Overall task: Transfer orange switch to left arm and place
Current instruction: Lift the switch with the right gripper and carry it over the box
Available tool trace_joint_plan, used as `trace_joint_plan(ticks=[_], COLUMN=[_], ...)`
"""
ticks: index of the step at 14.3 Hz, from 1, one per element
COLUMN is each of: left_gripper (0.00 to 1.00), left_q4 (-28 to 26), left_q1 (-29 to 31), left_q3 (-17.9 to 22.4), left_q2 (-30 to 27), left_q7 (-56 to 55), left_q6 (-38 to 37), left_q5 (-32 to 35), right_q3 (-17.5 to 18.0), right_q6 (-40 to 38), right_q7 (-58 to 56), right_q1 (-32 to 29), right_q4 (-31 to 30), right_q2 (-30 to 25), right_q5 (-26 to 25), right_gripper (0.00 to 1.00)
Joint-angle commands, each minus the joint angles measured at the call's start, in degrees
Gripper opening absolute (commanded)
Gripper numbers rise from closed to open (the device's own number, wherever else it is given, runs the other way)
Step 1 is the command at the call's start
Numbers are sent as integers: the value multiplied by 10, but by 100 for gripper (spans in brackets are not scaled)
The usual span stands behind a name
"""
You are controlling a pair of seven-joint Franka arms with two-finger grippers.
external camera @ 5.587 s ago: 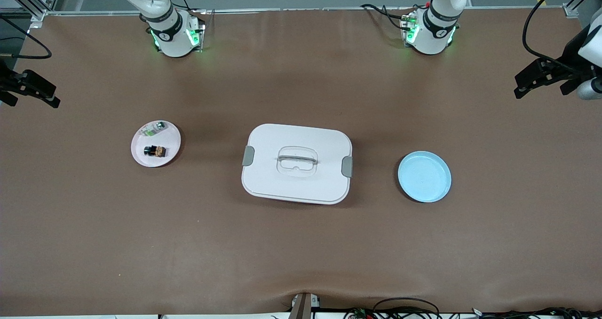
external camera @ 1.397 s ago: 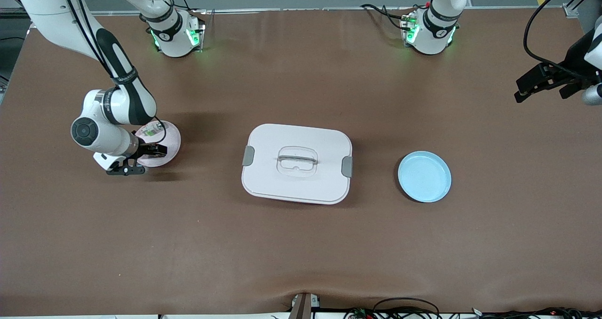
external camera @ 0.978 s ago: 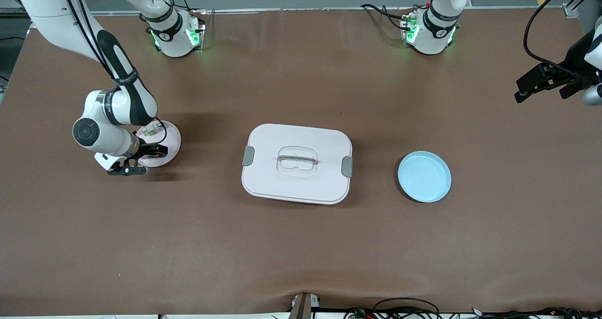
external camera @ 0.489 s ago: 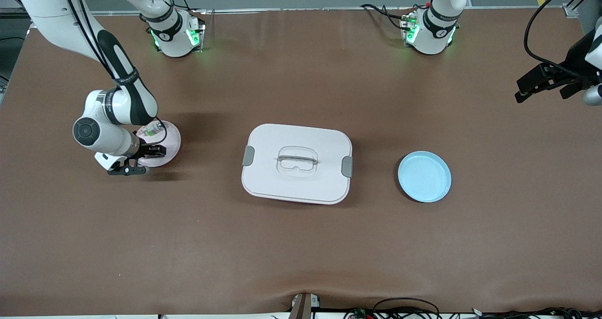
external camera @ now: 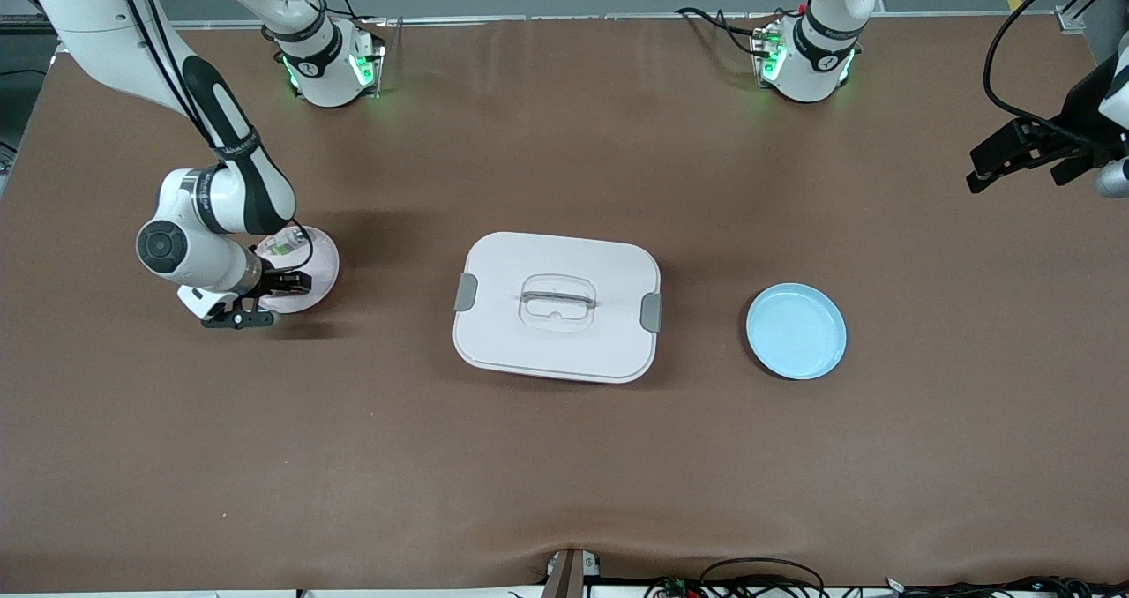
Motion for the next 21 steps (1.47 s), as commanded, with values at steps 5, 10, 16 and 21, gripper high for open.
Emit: trace_joint_plan(ticks=[5, 10, 16, 21], left_gripper=[100, 100, 100, 100], left_q4=[9, 4, -8, -22], left_q1=[2, -3, -4, -12], left_q3=[1, 0, -1, -16], left_q2=[8, 9, 14, 12], left_q7=[4, 3, 5, 2], left_q6=[9, 8, -4, 1], left_q5=[-8, -7, -9, -32], right_q3=[0, 1, 1, 1], right_q6=[-111, -255, -478, -492], right_q7=[3, 75, 165, 300], right_q1=[22, 52, 85, 133], right_q4=[12, 69, 219, 231], right_q2=[-78, -119, -123, -123], right_q5=[8, 32, 132, 281], right_gripper=[23, 23, 23, 23])
